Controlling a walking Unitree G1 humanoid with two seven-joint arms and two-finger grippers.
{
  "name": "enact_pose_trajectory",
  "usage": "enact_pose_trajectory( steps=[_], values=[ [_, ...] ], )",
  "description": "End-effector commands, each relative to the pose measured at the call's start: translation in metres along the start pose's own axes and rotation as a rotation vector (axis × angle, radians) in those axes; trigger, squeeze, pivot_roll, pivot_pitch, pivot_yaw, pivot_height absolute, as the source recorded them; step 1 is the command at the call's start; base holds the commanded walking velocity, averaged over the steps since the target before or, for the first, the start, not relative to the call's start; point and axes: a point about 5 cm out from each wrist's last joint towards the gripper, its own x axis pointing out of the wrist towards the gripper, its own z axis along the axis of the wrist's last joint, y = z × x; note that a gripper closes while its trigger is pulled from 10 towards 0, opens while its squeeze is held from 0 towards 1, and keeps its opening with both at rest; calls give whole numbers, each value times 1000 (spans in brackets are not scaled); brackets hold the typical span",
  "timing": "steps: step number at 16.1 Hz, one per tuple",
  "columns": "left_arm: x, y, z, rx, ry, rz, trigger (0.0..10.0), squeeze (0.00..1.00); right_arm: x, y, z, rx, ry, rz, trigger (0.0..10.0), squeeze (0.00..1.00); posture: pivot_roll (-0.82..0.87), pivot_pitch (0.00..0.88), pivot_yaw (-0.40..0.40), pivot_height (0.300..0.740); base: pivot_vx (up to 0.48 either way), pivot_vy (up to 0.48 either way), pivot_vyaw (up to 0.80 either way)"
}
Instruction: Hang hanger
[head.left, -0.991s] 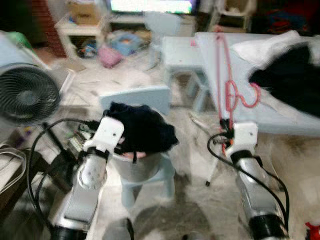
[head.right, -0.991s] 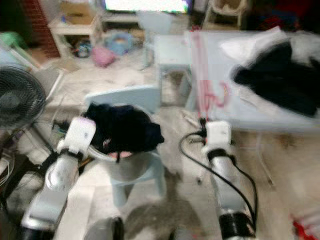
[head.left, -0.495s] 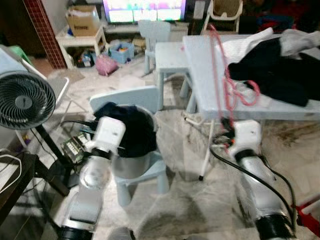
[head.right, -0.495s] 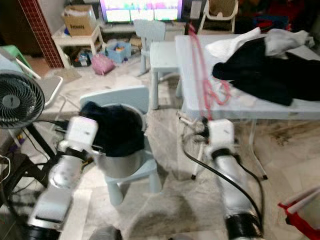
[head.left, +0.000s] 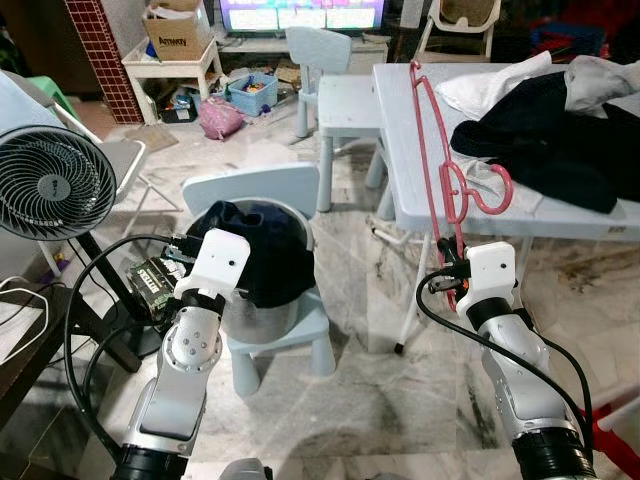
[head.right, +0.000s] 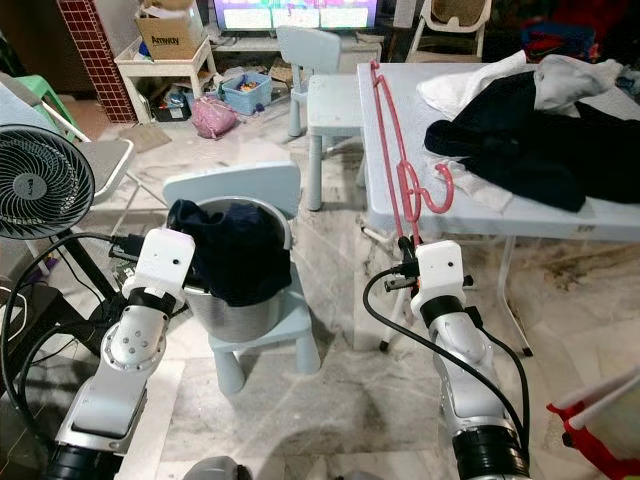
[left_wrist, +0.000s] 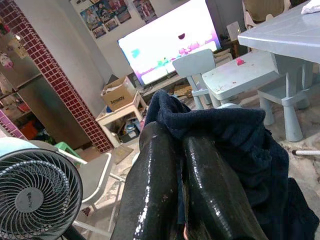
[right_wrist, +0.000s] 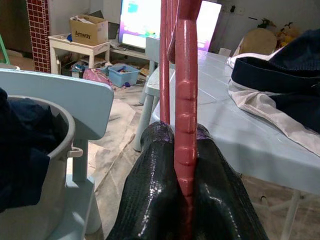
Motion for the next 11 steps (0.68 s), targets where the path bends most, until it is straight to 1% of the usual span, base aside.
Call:
enact_pose_trajectory(
  steps=[1, 2, 3, 4, 5, 6, 7, 8, 9, 10, 11],
  values=[
    [5, 3, 8, -2, -26, 20, 1529, 0, 5, 0, 10, -2, -38, 0, 10000, 0, -25, 0, 12, 740, 0, 0, 0],
    [13, 1, 21, -20, -71, 15, 3961, 0, 4, 2, 10, 0, -37, 3, 10000, 0, -21, 0, 9, 740, 0, 0, 0],
    [19, -3, 31, -43, -105, -9, 5412, 0, 4, 3, 9, 0, -35, 3, 10000, 0, -21, 0, 9, 740, 0, 0, 0],
    [25, -12, 44, -104, -140, -82, 10000, 0, 5, 3, 9, -3, -35, 2, 10000, 0, -20, 0, 10, 740, 0, 0, 0],
    [28, -28, 60, -151, -177, -213, 10000, 0, 6, 2, 10, -15, -39, -10, 10000, 0, -20, 0, 12, 740, 0, 0, 0],
    [27, -40, 70, -167, -204, -315, 10000, 0, 7, 1, 11, -23, -44, -24, 10000, 0, -21, 0, 18, 740, 0, 0, 0],
    [25, -51, 78, -180, -221, -396, 10000, 0, 10, -5, 16, -47, -58, -71, 10000, 0, -26, 0, 23, 740, 0, 0, 0],
    [22, -52, 65, -173, -181, -391, 10000, 0, 12, -10, 18, -42, -64, -92, 10000, 0, -30, 0, 26, 740, 0, 0, 0],
    [19, -52, 54, -175, -144, -388, 10000, 0, 11, -10, 18, -39, -62, -91, 10000, 0, -30, 0, 26, 740, 0, 0, 0],
    [19, -51, 52, -189, -138, -385, 10000, 0, 11, -10, 17, -38, -61, -90, 10000, 0, -30, 0, 26, 740, 0, 0, 0],
    [18, -49, 46, -215, -101, -378, 10000, 0, 9, -6, 15, -29, -54, -73, 10000, 0, -30, 0, 26, 740, 0, -352, 0]
  ],
)
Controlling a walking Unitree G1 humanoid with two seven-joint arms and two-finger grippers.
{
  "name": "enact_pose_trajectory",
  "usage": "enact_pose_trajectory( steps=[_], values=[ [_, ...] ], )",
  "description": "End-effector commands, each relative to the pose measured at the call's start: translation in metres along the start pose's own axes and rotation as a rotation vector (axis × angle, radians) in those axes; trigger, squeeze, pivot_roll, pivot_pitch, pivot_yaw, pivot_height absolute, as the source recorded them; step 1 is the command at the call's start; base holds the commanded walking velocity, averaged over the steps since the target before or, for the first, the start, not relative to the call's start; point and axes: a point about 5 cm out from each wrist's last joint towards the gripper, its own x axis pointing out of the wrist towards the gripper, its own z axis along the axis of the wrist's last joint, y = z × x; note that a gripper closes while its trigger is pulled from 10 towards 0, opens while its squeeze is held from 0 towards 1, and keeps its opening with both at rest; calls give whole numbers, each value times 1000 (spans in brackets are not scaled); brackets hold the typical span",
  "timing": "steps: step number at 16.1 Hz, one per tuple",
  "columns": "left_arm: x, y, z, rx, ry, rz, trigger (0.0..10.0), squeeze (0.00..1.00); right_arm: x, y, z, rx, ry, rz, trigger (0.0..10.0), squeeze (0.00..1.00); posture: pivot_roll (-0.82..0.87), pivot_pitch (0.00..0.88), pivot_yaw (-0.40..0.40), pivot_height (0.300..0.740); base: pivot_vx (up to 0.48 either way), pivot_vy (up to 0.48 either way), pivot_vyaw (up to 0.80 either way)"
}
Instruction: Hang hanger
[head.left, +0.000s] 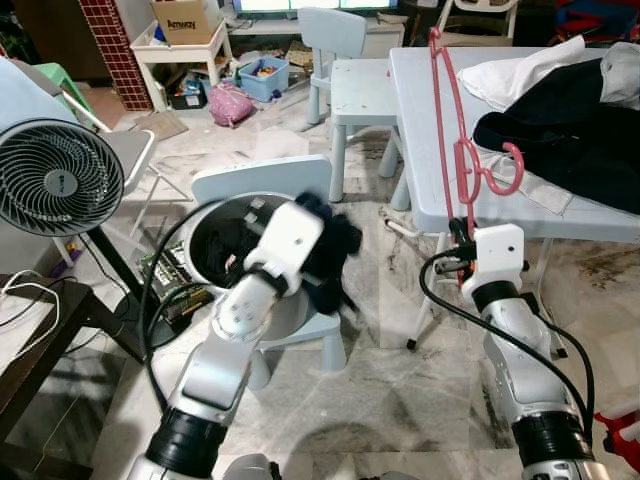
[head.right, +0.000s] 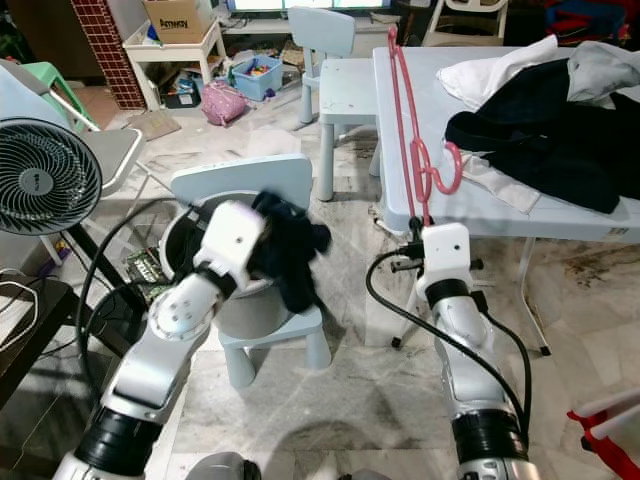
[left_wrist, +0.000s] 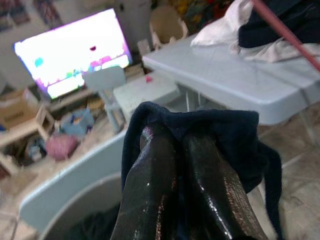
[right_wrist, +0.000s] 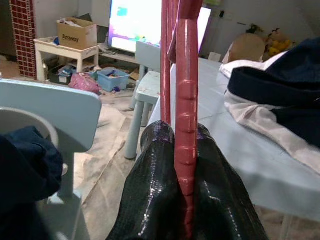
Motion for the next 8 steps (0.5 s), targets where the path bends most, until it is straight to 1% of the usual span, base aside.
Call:
enact_pose_trajectory(
  steps=[1, 4, 8],
  values=[
    [0, 6, 4, -15, -11, 12, 10000, 0, 0, 4, 2, 11, -13, 11, 10000, 0, -21, 0, 21, 740, 0, -322, 0],
    [0, 10, 4, -9, -7, 22, 10000, 0, 1, 8, 4, 5, -20, 25, 10000, 0, -20, 0, 20, 740, 0, -368, 0],
    [2, 10, 5, -13, -8, 19, 10000, 0, 1, 8, 4, 2, -22, 28, 10000, 0, -22, 0, 20, 740, 0, -388, 0]
  ],
)
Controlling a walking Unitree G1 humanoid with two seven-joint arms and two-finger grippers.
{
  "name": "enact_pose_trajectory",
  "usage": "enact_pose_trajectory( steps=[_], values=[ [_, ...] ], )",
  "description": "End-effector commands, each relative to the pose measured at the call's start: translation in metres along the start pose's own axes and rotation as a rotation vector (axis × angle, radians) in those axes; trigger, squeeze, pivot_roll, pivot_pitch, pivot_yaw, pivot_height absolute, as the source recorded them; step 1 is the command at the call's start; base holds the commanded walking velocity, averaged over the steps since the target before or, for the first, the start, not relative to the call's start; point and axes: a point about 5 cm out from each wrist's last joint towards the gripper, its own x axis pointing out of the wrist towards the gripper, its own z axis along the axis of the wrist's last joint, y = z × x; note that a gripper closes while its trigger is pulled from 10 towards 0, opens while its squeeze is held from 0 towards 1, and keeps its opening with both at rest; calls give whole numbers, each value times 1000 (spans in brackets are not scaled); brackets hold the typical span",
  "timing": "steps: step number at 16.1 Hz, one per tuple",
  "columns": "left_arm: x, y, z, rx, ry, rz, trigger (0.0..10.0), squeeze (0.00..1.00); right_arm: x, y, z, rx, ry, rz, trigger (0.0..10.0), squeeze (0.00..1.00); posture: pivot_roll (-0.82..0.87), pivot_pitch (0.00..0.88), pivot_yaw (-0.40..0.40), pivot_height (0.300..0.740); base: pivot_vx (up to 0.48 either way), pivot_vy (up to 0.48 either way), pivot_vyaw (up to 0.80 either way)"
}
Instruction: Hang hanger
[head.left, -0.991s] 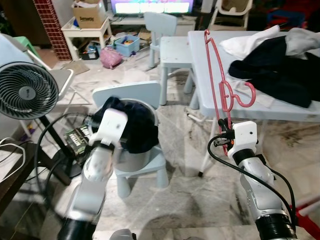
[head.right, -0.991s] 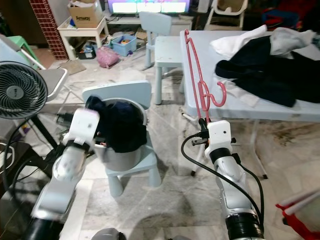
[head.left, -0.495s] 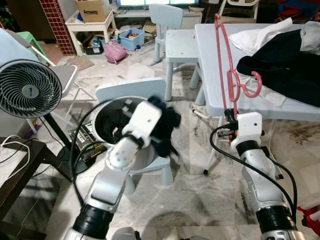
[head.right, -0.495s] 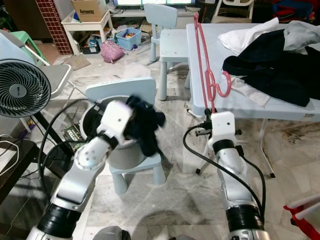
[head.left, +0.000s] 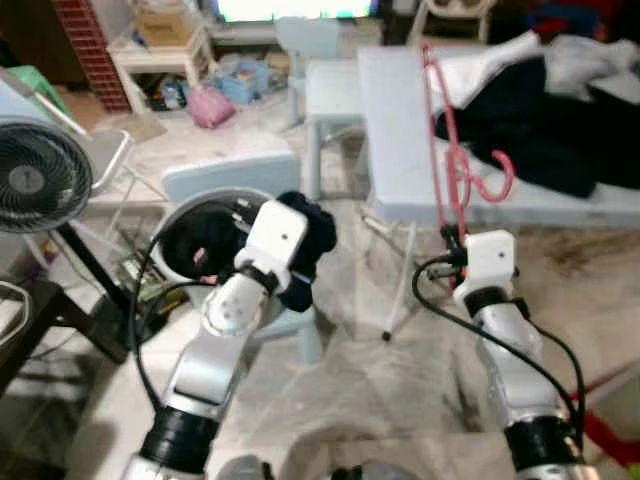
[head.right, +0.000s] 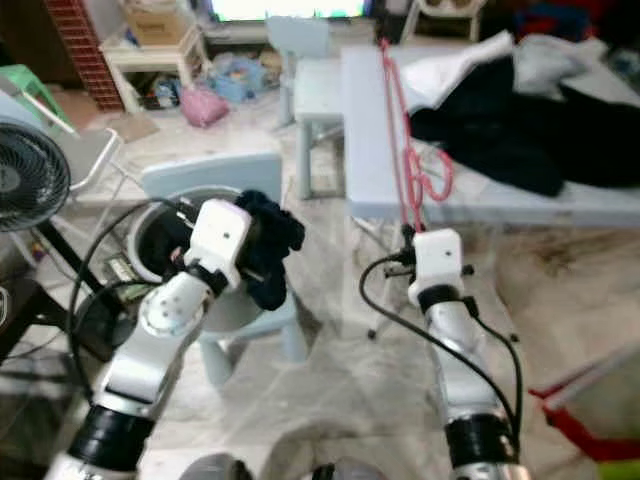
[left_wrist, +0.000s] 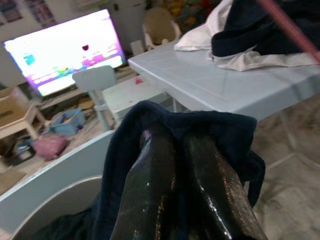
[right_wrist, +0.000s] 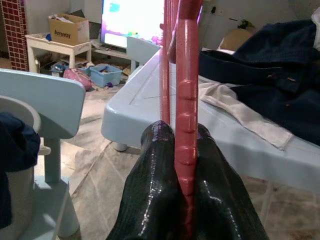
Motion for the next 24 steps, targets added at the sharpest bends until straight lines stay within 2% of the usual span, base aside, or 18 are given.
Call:
enact_pose_trajectory(
  steps=[1, 7, 8, 10, 11, 13, 14, 15, 17, 19, 20, 21, 22, 23, 24],
  values=[
    [2, -1, 7, -5, -27, -10, 10000, 0, 2, -3, 6, -11, -27, -1, 10000, 0, -22, 0, 20, 740, 0, -386, 0],
    [5, -8, 13, -14, -41, -26, 10000, 0, -3, 0, -1, -13, 12, 6, 10000, 0, -19, 0, 6, 740, 0, -334, 0],
    [9, -13, 18, -21, -64, -44, 10000, 0, -2, -3, -1, -53, 14, 5, 10000, 0, -18, 0, 8, 740, 0, 0, 0],
    [19, -27, 42, -70, -159, -105, 10000, 0, 7, -15, -1, -76, 29, -21, 10000, 0, -24, 0, 22, 740, 0, 0, 0],
    [20, -28, 40, -72, -143, -117, 10000, 0, 10, -17, 2, -72, 17, -30, 10000, 0, -27, 0, 26, 740, 0, 0, 0],
    [10, -33, 2, -38, 34, -227, 10000, 0, 16, -20, 6, -79, 16, -39, 10000, 0, -30, 0, 32, 740, 0, 0, 0],
    [-10, -37, -32, 21, 179, -374, 10000, 0, 16, -20, 6, -99, 20, -25, 10000, 0, -26, 0, 29, 740, 0, 0, 0],
    [-28, -35, -54, 114, 249, -479, 10000, 0, 17, -19, 6, -122, 18, -11, 10000, 0, -23, 0, 26, 740, 0, 0, 0],
    [-51, -19, -82, 206, 358, -578, 10000, 0, 20, -20, 7, -156, 10, 9, 10000, 0, -17, 0, 19, 740, 0, 0, 0],
    [-66, 9, -105, 380, 474, -628, 10000, 0, 22, -20, 8, -160, -6, 24, 10000, 0, -16, 0, 17, 740, 0, 0, 0],
    [-68, 26, -112, 514, 495, -610, 10000, 0, 22, -18, 8, -139, -7, 46, 10000, 0, -17, 0, 17, 740, 0, 0, 0],
    [-66, 46, -118, 689, 511, -574, 10000, 0, 21, -15, 8, -141, -5, 67, 10000, 0, -23, 0, 17, 740, 0, 0, 0],
    [-60, 65, -115, 790, 494, -516, 10000, 0, 19, -13, 7, -147, 10, 98, 10000, 0, -24, 0, 17, 740, 0, 0, 0],
    [-55, 71, -109, 831, 457, -506, 10000, 0, 17, -9, 7, -146, 6, 178, 10000, 0, -26, 0, 19, 740, 0, 0, 0],
    [-52, 73, -104, 833, 427, -508, 10000, 0, 15, -7, 6, -140, 7, 233, 10000, 0, -25, 0, 20, 740, 0, 0, 0]
  ],
)
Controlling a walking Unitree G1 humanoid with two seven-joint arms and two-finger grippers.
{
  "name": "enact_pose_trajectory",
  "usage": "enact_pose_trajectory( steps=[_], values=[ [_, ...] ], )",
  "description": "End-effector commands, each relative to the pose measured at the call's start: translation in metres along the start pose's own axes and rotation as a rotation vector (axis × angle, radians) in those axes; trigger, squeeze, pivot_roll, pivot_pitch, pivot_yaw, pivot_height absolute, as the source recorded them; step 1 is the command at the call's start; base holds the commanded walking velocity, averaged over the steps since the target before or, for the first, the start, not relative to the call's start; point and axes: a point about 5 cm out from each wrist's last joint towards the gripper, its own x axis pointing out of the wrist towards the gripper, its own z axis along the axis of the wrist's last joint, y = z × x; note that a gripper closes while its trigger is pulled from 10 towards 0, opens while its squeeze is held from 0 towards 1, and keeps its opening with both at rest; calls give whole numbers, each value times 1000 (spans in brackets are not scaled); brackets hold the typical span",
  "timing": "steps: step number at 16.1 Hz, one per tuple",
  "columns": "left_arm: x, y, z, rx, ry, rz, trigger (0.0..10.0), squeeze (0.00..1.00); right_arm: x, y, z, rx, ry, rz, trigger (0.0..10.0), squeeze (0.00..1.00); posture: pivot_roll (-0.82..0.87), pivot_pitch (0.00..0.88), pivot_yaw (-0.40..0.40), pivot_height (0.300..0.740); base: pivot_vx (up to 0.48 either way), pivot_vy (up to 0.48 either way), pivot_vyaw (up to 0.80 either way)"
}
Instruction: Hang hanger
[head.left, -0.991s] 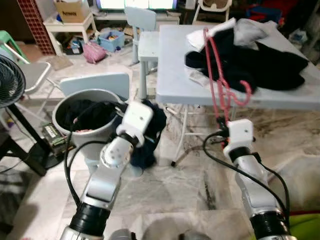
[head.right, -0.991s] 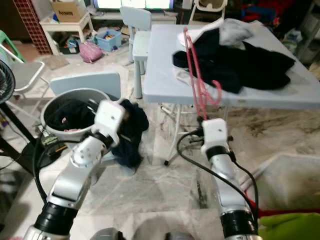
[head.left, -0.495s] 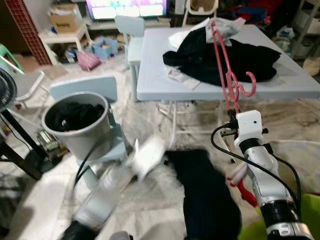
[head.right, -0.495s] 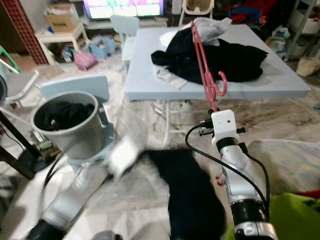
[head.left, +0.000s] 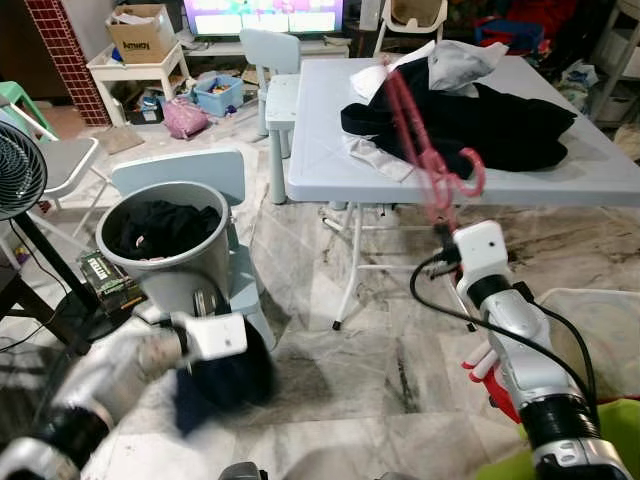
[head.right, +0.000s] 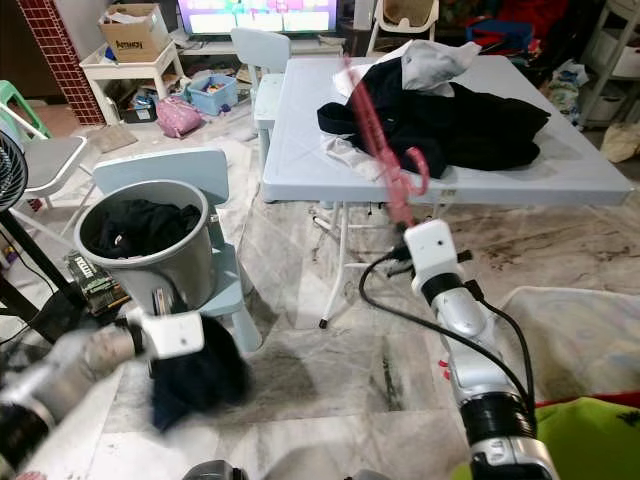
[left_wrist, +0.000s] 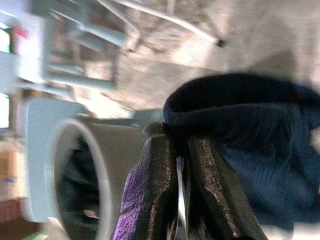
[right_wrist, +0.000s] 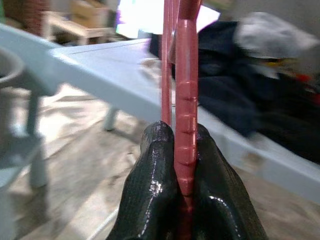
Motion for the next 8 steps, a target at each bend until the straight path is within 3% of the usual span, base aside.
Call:
enact_pose_trajectory(
  steps=[1, 3, 4, 5, 8],
  values=[
    [-1, 16, 9, 21, -88, 42, 10000, 0, -1, 4, 4, 6, -22, 75, 10000, 0, -26, 0, 23, 740, 0, 0, 0],
    [-2, 27, 14, 35, -159, 78, 10000, 0, -6, 9, -2, -16, 23, 194, 10000, 0, -24, 6, 26, 740, 0, 0, 0],
    [-4, 43, 16, 60, -177, 169, 10000, 0, -20, 13, -21, -120, 140, 384, 10000, 0, -24, 9, 28, 740, 0, 0, 0],
    [-4, 45, 15, 56, -175, 180, 10000, 0, -25, 12, -27, -137, 178, 427, 10000, 0, -24, 9, 28, 740, 0, 0, 0],
    [-4, 40, -6, 47, -71, 141, 10000, 0, -36, -16, -52, -308, 364, 369, 10000, 0, -27, 12, 29, 740, 0, 0, 0]
  ],
)
